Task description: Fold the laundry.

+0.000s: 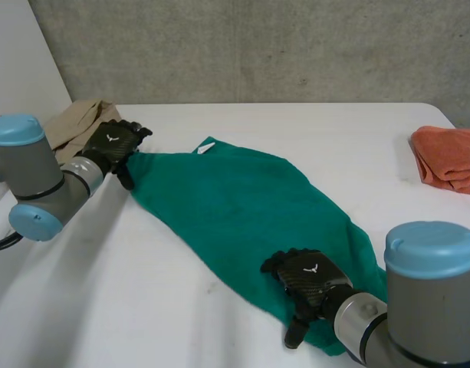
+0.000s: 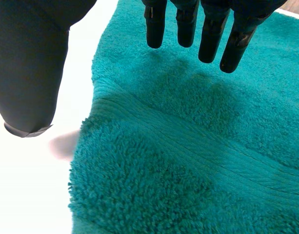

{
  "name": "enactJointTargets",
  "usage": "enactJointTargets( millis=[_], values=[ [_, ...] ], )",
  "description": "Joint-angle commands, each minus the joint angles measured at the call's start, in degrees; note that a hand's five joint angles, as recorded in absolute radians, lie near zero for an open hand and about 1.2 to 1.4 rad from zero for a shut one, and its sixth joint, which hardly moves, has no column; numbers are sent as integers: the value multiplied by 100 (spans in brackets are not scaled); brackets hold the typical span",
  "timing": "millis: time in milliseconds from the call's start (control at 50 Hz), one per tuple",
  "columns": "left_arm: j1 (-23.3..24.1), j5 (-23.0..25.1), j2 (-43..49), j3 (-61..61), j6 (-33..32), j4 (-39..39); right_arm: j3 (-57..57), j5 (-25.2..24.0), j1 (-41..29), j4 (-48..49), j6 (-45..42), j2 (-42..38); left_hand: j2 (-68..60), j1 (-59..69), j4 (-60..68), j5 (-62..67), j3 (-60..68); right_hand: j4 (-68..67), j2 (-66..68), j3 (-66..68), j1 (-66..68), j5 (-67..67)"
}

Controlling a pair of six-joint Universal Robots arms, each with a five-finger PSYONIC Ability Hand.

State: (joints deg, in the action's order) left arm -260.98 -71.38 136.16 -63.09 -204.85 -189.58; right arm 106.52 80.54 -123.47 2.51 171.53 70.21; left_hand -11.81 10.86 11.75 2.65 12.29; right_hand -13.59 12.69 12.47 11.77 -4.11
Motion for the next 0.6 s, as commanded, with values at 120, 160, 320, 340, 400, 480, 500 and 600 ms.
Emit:
enactJointTargets(
  millis=[120, 160, 320, 340, 400, 480, 500, 600],
  values=[
    [91, 10, -187, -194, 226, 0, 273, 665, -125, 935, -603, -104, -26, 120, 31, -58, -23, -1902, 1991, 2014, 2083, -1850],
    [109, 10, -187, -203, 226, 0, 299, 717, -99, 988, -752, -130, -26, 120, 31, -58, -23, -1970, 2060, 2083, 2152, -1919],
    [135, 10, -265, -274, 226, 0, 361, 797, -46, 1093, -858, -78, 8, 87, -2, -92, -56, -6539, 6629, 6652, 6721, -6488],
    [127, 10, -283, -274, 226, 0, 352, 788, -37, 1119, -867, -34, 8, 87, -2, -92, -56, -6640, 6730, 6752, 6822, -6588],
    [118, 1, -309, -282, 226, 0, 352, 727, 7, 1146, -867, -16, 25, 70, -19, -109, -73, -6641, 6731, 6753, 6823, -6589],
    [57, 10, -310, -291, 226, 35, 361, 665, 59, 1093, -1104, 177, 41, 53, -36, -125, -90, -6641, 6731, 6753, 6823, -6589],
    [30, 36, -318, -309, 218, 36, 343, 656, 155, 1093, -1296, 282, 58, 36, -53, -142, -107, -6641, 6731, 6753, 6823, -6589],
    [-137, 63, -310, -397, 165, 44, 308, 604, 1225, 1049, -2507, 660, 58, 36, -53, -142, -107, -6641, 6731, 6753, 6823, -6589]
  ],
)
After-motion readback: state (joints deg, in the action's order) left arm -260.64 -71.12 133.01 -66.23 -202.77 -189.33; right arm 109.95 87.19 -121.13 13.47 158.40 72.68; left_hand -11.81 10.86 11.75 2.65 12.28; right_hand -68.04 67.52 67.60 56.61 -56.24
